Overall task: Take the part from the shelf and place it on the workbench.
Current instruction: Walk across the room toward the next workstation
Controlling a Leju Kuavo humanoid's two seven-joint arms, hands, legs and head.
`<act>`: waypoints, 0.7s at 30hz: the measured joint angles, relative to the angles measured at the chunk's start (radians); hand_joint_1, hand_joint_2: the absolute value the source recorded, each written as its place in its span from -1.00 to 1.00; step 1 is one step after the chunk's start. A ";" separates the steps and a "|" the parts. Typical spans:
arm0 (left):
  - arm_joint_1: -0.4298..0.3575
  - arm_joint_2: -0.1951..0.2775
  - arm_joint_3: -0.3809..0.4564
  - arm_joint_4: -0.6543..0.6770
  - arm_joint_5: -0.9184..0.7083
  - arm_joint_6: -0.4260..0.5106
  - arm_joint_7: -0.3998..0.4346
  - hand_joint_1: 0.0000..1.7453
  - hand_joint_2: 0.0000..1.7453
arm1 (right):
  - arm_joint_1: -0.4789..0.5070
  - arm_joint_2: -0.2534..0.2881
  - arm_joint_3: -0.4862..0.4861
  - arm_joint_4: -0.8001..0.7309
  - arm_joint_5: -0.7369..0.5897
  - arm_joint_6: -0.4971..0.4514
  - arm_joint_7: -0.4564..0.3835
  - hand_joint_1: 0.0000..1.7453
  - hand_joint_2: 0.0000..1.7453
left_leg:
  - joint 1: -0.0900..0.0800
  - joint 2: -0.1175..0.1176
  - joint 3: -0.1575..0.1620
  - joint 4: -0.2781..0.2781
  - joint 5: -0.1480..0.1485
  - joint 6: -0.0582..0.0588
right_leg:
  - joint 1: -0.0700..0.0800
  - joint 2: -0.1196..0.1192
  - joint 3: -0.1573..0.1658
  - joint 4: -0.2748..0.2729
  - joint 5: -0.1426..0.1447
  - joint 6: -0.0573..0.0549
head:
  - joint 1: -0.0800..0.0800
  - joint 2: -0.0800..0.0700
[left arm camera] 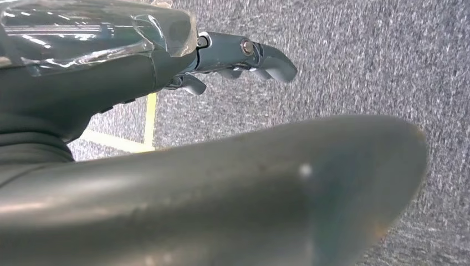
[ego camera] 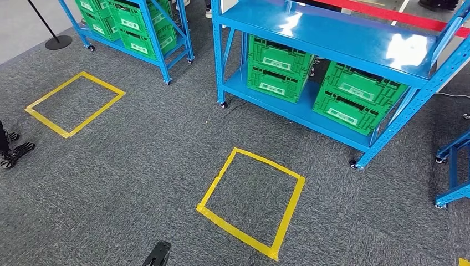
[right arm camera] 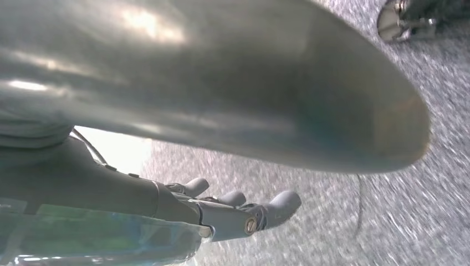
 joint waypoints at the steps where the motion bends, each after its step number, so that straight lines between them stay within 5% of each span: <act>1: -0.001 -0.001 0.001 -0.001 0.000 0.000 0.000 -1.00 -1.00 | 0.001 0.000 -0.001 0.000 0.000 0.000 0.000 -1.00 -1.00 | 0.002 0.012 0.003 -0.014 0.010 0.002 | 0.003 -0.022 -0.011 0.016 -0.009 0.001 | 0.002 0.000; 4: 0.002 -0.004 0.003 -0.002 0.000 0.000 0.000 -1.00 -1.00 | -0.004 -0.003 -0.003 0.000 0.000 -0.001 0.000 -1.00 -1.00 | 0.005 0.057 0.003 -0.037 0.026 0.005 | 0.003 -0.104 -0.095 0.187 -0.092 -0.008 | 0.009 0.000; 6: 0.006 -0.005 0.004 -0.002 0.000 0.000 0.000 -1.00 -1.00 | -0.006 -0.005 -0.004 0.000 0.000 -0.001 0.000 -1.00 -1.00 | 0.005 0.088 -0.002 -0.036 0.028 0.001 | -0.005 -0.117 -0.135 0.284 -0.128 0.002 | 0.010 0.000; 8: 0.006 -0.007 0.004 -0.002 0.000 0.000 0.000 -1.00 -1.00 | -0.003 -0.007 -0.004 0.000 0.000 0.000 0.000 -1.00 -1.00 | 0.008 0.114 -0.005 -0.033 0.028 -0.006 | -0.016 -0.131 -0.093 0.227 -0.106 0.027 | 0.010 0.000; 10: 0.005 -0.008 0.004 -0.002 0.000 0.000 0.000 -1.00 -1.00 | -0.004 -0.008 -0.005 0.000 0.000 0.000 0.000 -1.00 -1.00 | 0.008 0.138 -0.009 -0.019 0.020 -0.021 | -0.022 -0.174 0.000 0.079 -0.066 0.047 | 0.012 0.000; 12: 0.004 -0.007 0.006 -0.002 0.000 0.000 0.000 -1.00 -1.00 | -0.007 -0.008 -0.006 0.000 0.000 0.000 0.000 -1.00 -1.00 | 0.005 0.157 -0.011 -0.003 0.011 -0.037 | -0.021 -0.201 0.045 0.003 -0.051 0.038 | 0.013 0.000; 14: 0.002 -0.007 0.007 -0.003 -0.001 0.000 0.000 -1.00 -1.00 | -0.006 -0.008 -0.007 0.000 0.000 0.000 0.000 -1.00 -1.00 | 0.007 0.176 -0.010 0.001 0.008 -0.047 | -0.017 -0.184 0.040 0.002 -0.050 0.019 | 0.012 0.000; 15: 0.001 -0.007 0.008 -0.003 -0.001 0.000 0.000 -1.00 -1.00 | -0.004 -0.007 -0.008 0.000 0.000 0.000 0.000 -1.00 -1.00 | 0.011 0.173 -0.010 0.005 0.004 -0.053 | -0.018 -0.173 0.038 0.002 -0.048 0.012 | 0.012 0.000; 17: 0.000 -0.006 0.008 -0.003 -0.001 0.000 0.000 -1.00 -1.00 | -0.002 -0.007 -0.008 0.000 0.000 0.000 0.000 -1.00 -1.00 | 0.020 0.125 -0.028 0.053 -0.035 -0.063 | -0.021 -0.152 0.036 0.001 -0.041 0.001 | 0.011 0.000; 19: 0.004 -0.006 0.008 -0.003 -0.001 0.000 0.000 -1.00 -1.00 | -0.005 -0.006 -0.009 0.000 0.001 0.000 0.000 -1.00 -1.00 | 0.023 0.066 -0.082 0.180 -0.110 -0.068 | -0.020 -0.128 0.032 0.001 -0.036 -0.007 | 0.009 0.000; 21: 0.008 -0.006 0.008 -0.003 -0.001 -0.001 0.000 -1.00 -1.00 | -0.006 -0.006 -0.009 0.000 0.001 0.000 0.000 -1.00 -1.00 | 0.023 0.052 -0.133 0.294 -0.151 -0.066 | -0.014 -0.099 0.028 0.001 -0.033 -0.013 | 0.009 0.000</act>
